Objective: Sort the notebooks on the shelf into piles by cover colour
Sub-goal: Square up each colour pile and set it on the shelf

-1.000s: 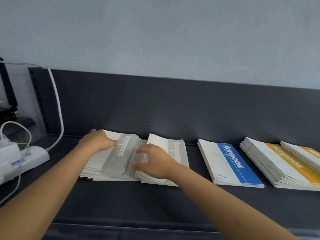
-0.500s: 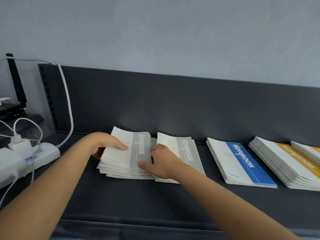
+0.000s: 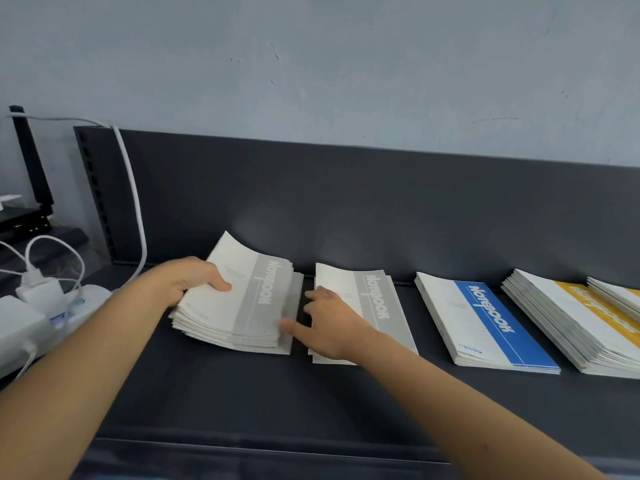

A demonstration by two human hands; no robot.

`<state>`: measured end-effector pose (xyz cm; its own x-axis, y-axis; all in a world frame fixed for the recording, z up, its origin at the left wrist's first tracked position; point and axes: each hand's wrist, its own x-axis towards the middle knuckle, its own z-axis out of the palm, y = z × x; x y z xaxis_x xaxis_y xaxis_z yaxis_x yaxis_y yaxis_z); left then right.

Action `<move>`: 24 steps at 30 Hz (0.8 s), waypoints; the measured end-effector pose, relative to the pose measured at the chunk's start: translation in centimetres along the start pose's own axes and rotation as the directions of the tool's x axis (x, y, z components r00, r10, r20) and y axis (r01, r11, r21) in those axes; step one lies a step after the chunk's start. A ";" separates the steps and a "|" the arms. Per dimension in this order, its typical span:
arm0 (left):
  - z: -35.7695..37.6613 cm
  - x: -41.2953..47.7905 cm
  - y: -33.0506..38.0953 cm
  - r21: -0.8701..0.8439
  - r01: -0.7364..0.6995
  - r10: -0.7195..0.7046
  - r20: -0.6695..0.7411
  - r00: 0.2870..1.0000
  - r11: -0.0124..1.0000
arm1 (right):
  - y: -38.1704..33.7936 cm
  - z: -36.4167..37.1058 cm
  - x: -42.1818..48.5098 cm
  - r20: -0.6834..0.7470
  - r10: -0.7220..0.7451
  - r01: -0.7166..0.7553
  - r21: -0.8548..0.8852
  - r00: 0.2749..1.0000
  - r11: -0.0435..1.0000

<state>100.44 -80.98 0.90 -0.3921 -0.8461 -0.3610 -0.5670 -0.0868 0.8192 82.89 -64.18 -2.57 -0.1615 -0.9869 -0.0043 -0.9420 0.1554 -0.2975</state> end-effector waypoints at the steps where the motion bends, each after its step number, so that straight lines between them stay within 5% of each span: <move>1: -0.4 0.2 -0.2 0.032 0.006 -0.006 -0.009 1.000 0.999 | -0.1 0.0 -0.2 0.024 0.009 -0.009 -0.008 1.000 1.000; 18: 0.3 0.9 0.2 0.143 0.056 -0.064 0.058 0.996 0.988 | -1.9 -0.9 1.3 0.280 0.131 -0.084 -0.175 0.951 0.981; 24: -0.7 1.3 -0.5 0.177 0.081 -0.080 -0.013 0.997 0.981 | -0.8 -0.2 1.0 0.183 0.105 -0.092 -0.077 0.978 0.993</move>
<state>100.69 -82.43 0.33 -0.3359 -0.8434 -0.4194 -0.7162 -0.0605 0.6953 83.43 -65.29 -2.14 -0.2028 -0.9565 -0.2099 -0.9430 0.2485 -0.2215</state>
